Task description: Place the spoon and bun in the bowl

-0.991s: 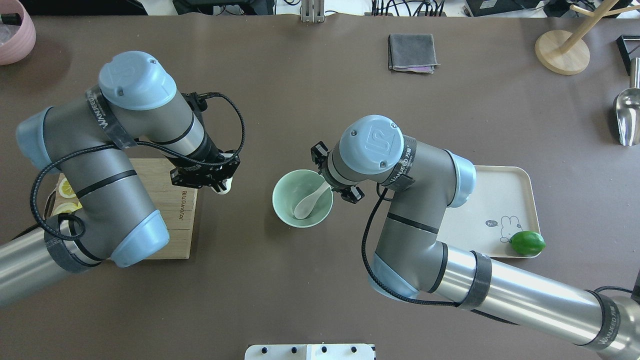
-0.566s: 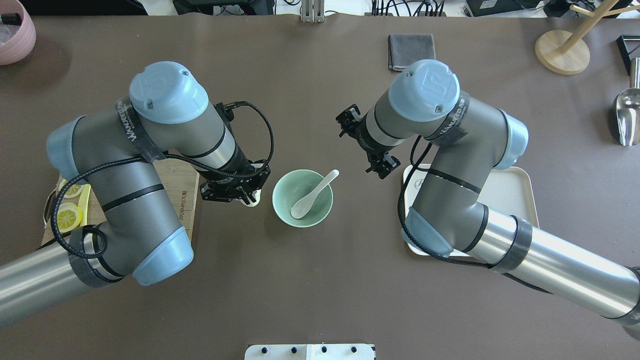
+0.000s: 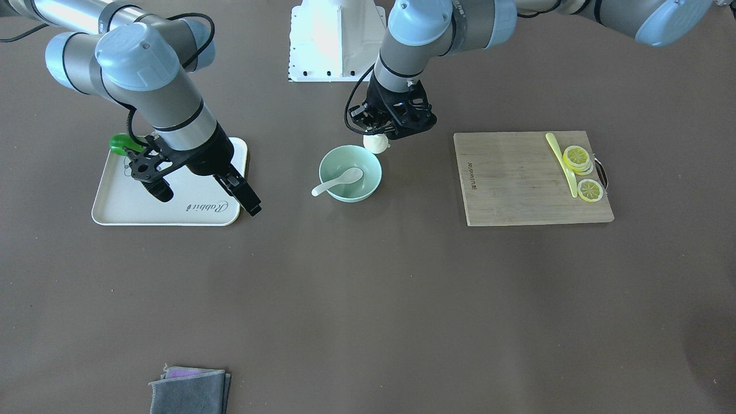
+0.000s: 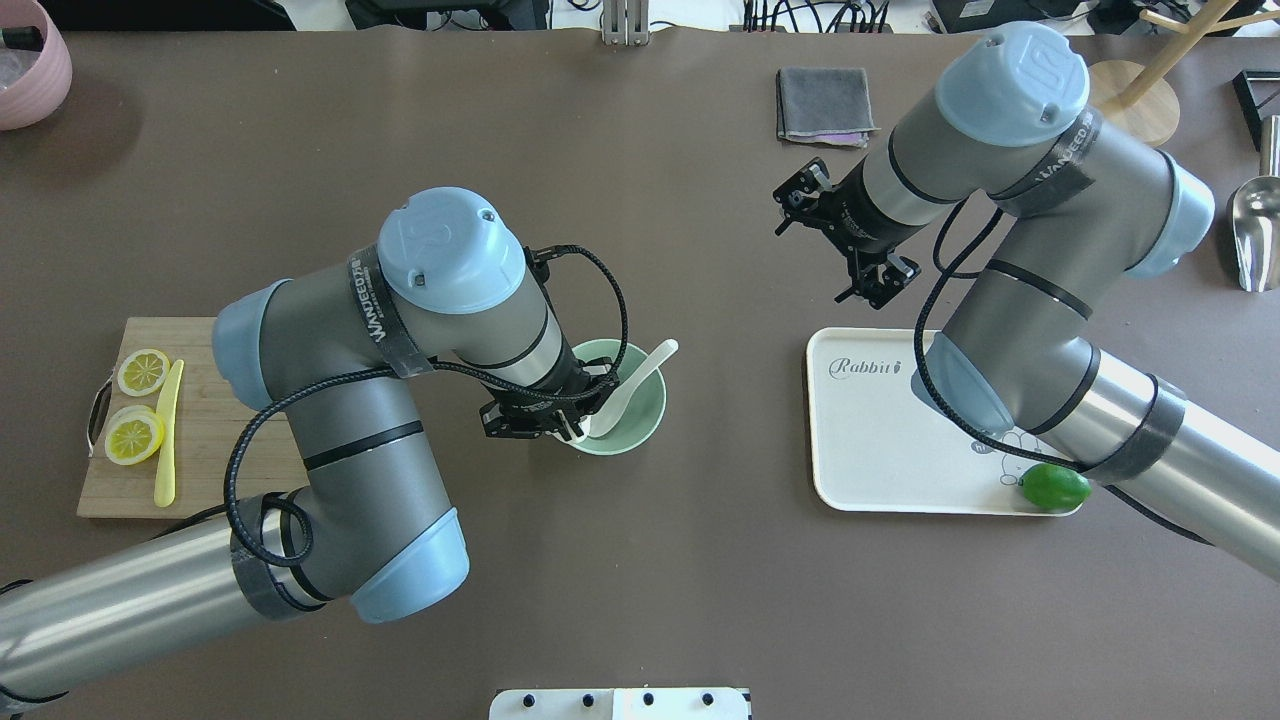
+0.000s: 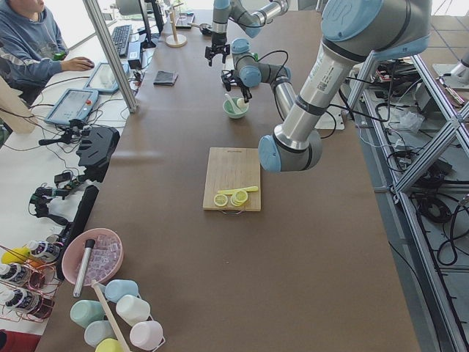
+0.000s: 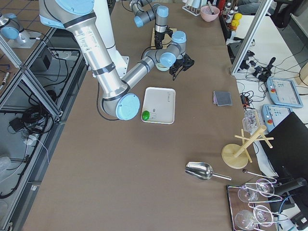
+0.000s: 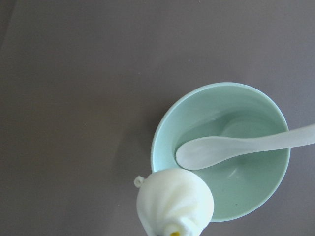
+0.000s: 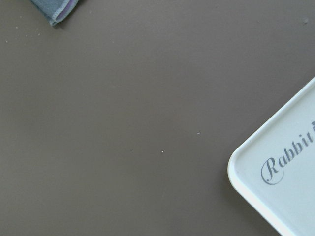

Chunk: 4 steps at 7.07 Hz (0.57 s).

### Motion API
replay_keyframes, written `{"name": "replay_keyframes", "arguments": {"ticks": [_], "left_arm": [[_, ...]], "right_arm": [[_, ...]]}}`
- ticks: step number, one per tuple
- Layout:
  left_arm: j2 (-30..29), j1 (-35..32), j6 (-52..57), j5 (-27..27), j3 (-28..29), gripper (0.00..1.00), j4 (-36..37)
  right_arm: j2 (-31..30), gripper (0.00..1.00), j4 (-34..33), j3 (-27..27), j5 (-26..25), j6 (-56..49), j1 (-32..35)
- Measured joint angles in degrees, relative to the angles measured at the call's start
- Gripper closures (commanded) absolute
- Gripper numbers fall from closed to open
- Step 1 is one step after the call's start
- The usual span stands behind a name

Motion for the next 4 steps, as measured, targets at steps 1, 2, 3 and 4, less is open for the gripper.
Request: {"name": "replay_keyframes", "arguments": {"ticks": [1,2,3,4], "left_arm": [[-0.6,0.8,-1.3,0.3,1.3,0.03,-1.5],[-0.9,1.7,-2.1,0.4,1.8,0.02,-2.2],[-0.9,2.0,-2.2,0.5,1.8,0.02,-2.3],[-0.2,1.8,-2.1,0.5,1.1,0.02,-1.7]], "right_arm": [[-1.0,0.00,0.0,0.0,1.8,-2.4,1.6],[-2.0,0.00,0.0,0.0,2.6,-4.5,2.6],[-3.2,0.00,0.0,-0.1,3.5,-7.3,3.6],[-4.6,0.00,0.1,-0.1,4.9,-10.7,5.1]]}}
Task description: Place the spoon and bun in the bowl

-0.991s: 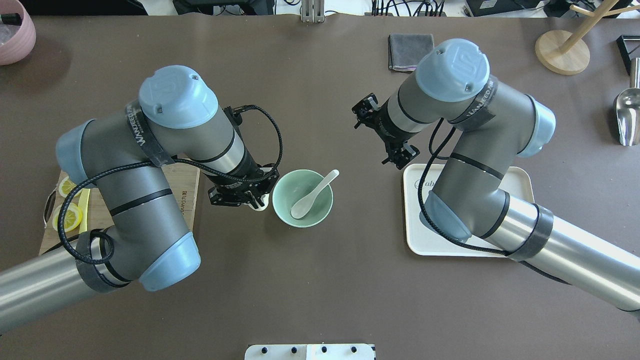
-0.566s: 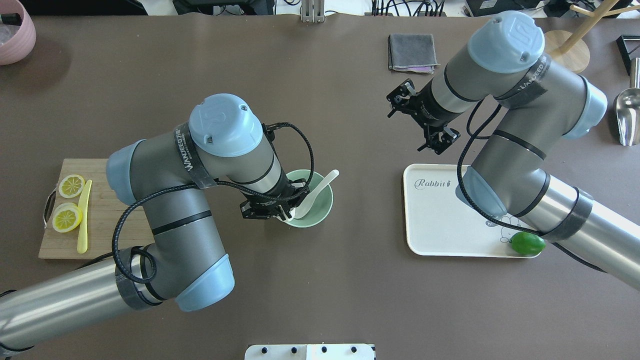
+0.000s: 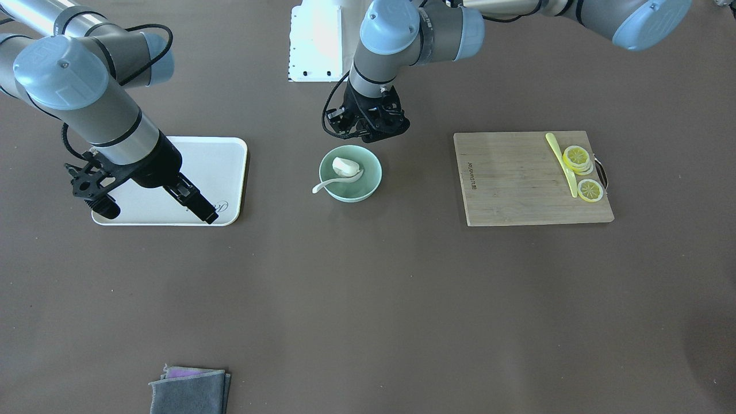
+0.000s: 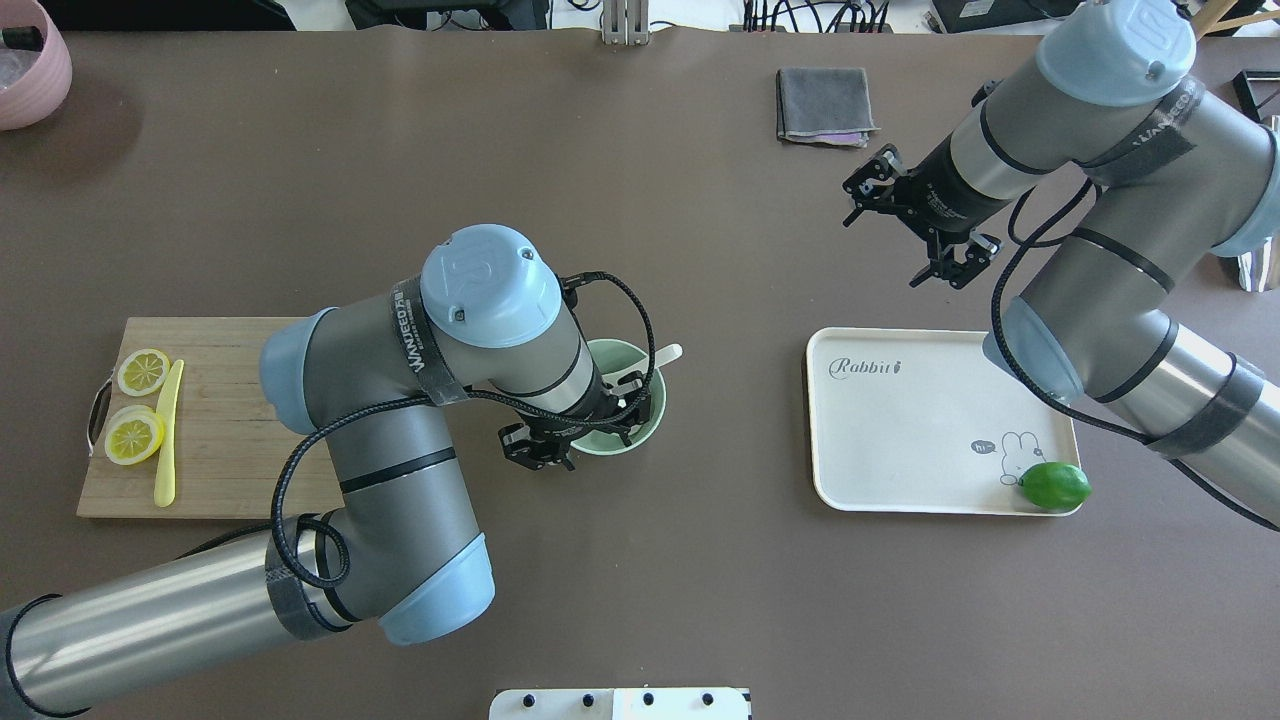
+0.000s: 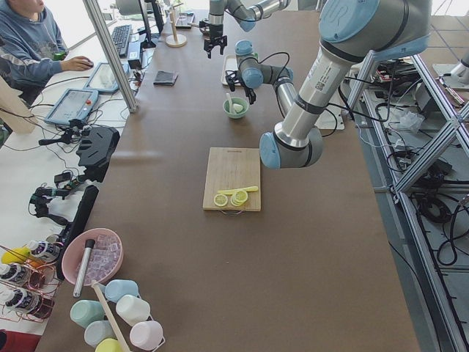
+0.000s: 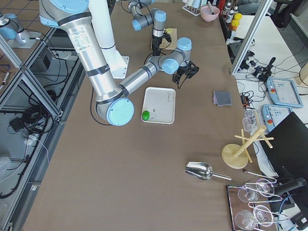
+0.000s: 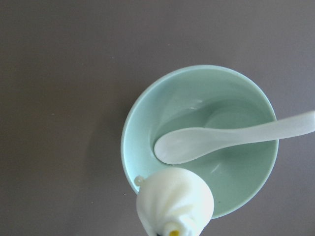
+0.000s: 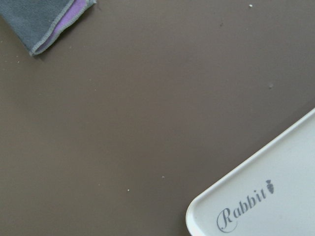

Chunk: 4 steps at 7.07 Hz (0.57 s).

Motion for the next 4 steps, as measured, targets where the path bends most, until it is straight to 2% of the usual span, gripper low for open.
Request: {"name": "replay_keyframes", "arguments": {"ticks": [2,4], "left_arm": [[5.4,-3.1,6.9,-0.3,-4.9,0.02,4.2],[10.0,-9.9,25.7,-1.7,-8.1,0.02,11.4]], "right_arm": [[-3.1,0.00,-0.1,-0.1,2.6,-9.8,3.7],[-6.8,0.00,-0.7,-0.3,3.4,-23.4,6.8]]}}
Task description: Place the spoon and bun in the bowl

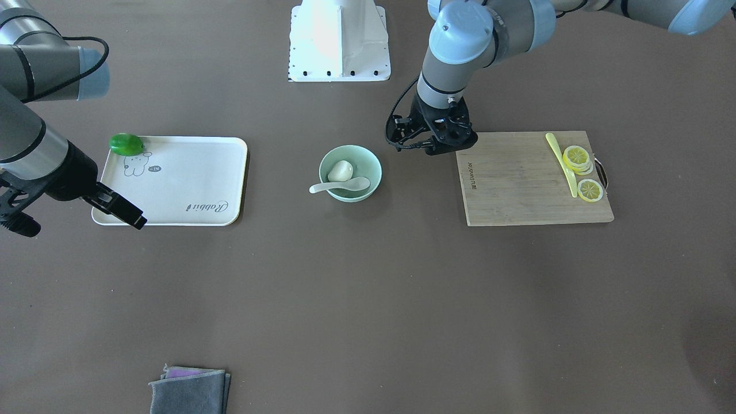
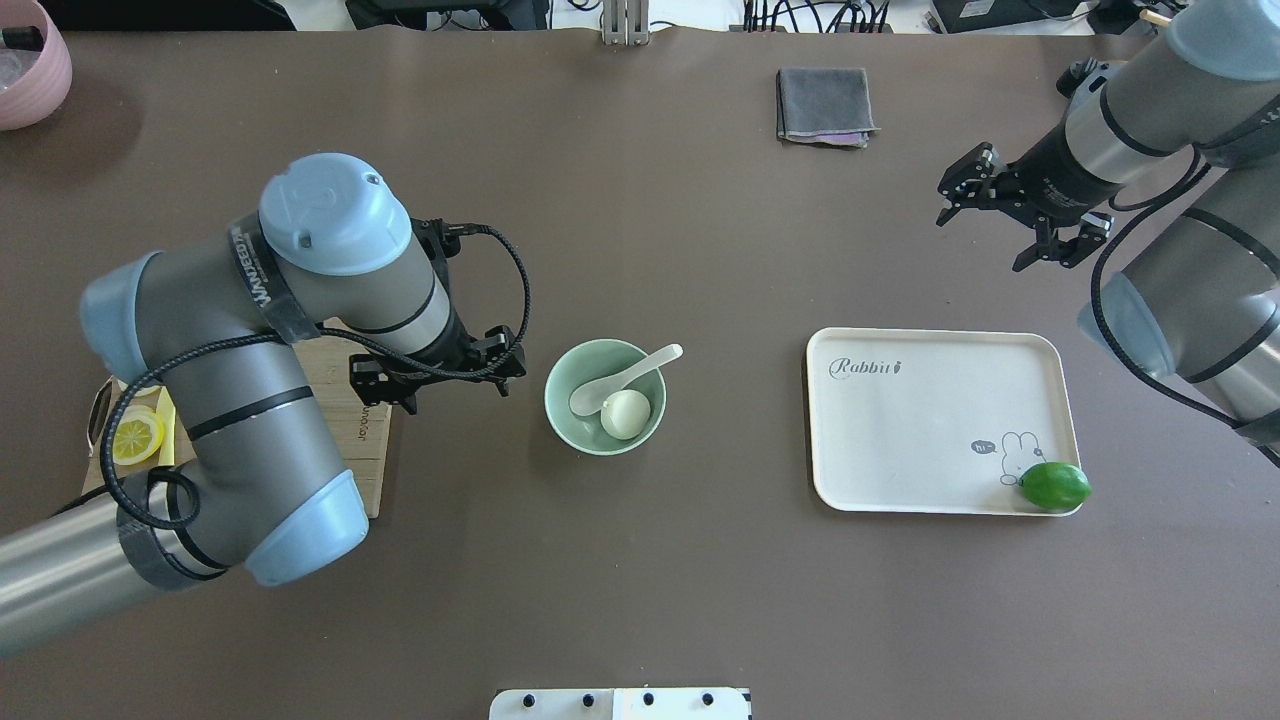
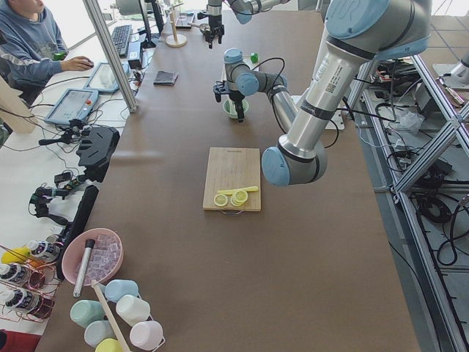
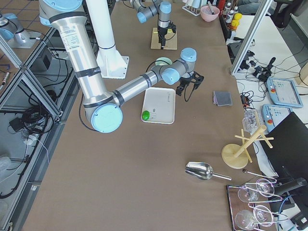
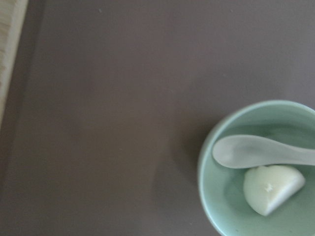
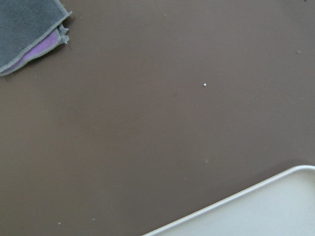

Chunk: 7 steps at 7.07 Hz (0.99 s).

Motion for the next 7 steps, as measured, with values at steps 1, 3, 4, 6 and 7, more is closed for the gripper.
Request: {"name": "replay_keyframes", "arguments": {"ticks": [1,3,4,6,7], "left_arm": [[2.8,-4.7,10.6,-2.2,-0.3,0.02,2.2],[8.7,-13.9,27.8,-6.6,0.0,0.02,3.4],[11.5,-17.9,35.2,-7.3,0.5,0.02,3.5],[16.0,-26.8,52.4,-9.6,4.2,0.02,3.6],[16.9,-30.8,58.2,-10.9,7.0,0.02,3.6]], "right_arm": [[-1.4,0.00,-2.7,-0.1,-0.1,-10.5,2.0],[-2.3,0.00,-12.5,-0.9,-0.7,-33.3,6.7],[-2.8,0.00,-15.0,-1.8,-0.7,-40.9,9.2],[-5.9,0.00,-16.3,-3.4,-0.1,-52.3,14.8],[-8.2,0.00,-16.4,-3.7,0.0,-57.5,17.5]]}}
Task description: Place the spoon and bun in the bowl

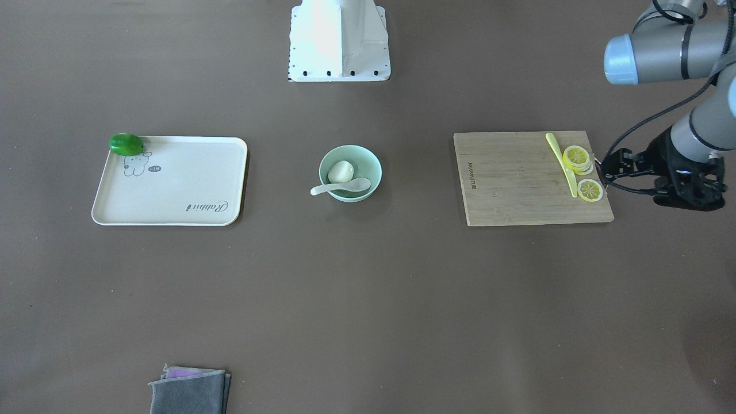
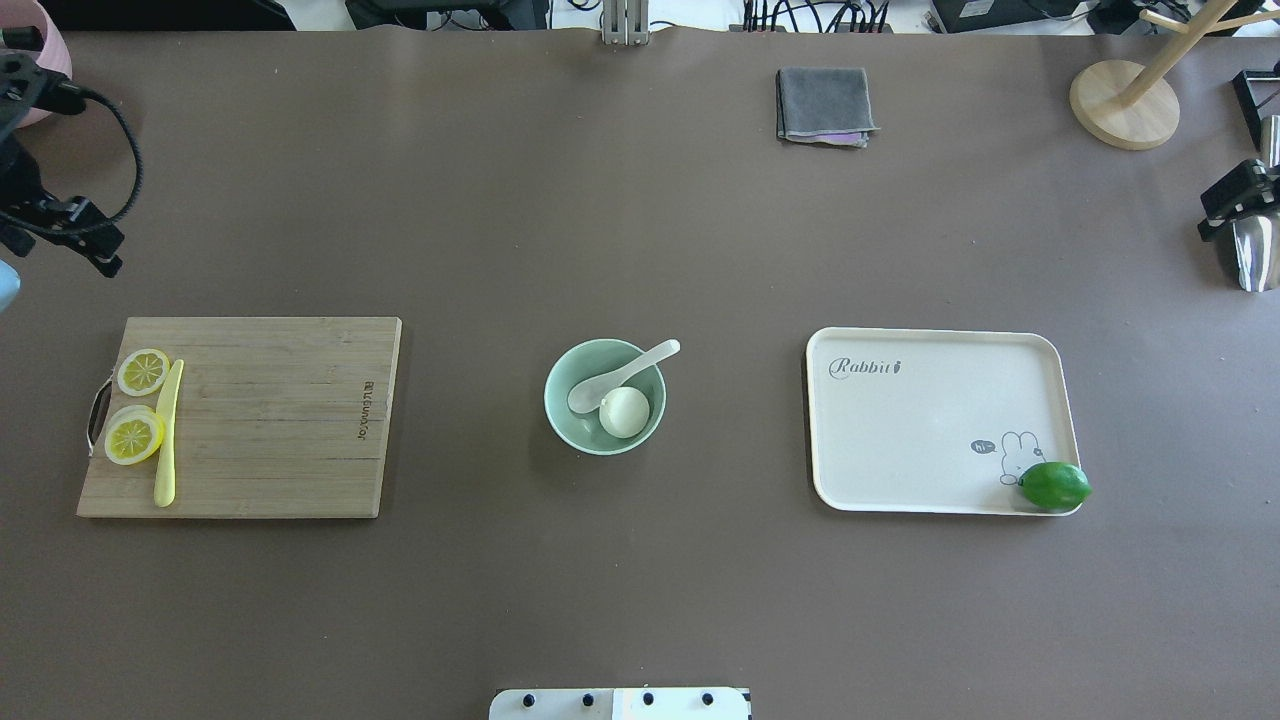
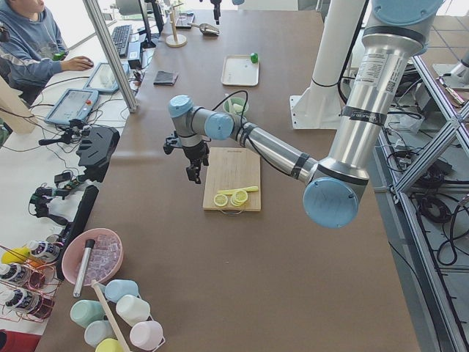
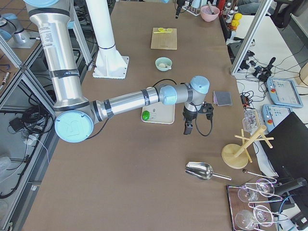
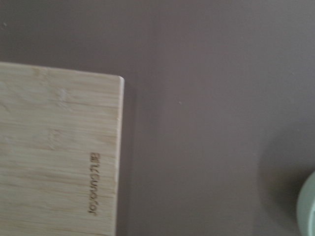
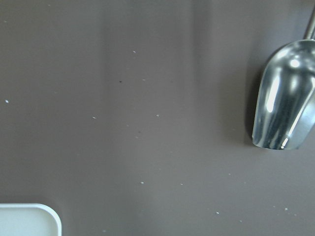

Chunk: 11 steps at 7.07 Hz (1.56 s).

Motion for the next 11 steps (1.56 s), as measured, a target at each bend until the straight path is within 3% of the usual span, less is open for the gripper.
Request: {"name": "replay_keyframes", "arguments": {"ticks": [3,8,11], "left_arm": [[1.5,-6.4,3.5,-0.6,4.7,0.02,-0.8],[2.8,-7.7,10.1,-0.8,5.8,0.02,-2.9],[2.6,-7.9,6.5,-0.6,5.6,0.02,-3.0]], "right_arm": [[-2.9,0.00,0.3,-1.4,0.0,-5.3,4.4],[-3.9,0.00,0.7,-1.6,2.6,-12.7,7.4],[-3.9,0.00,0.7,0.1,2.2,-12.8,7.5]]}}
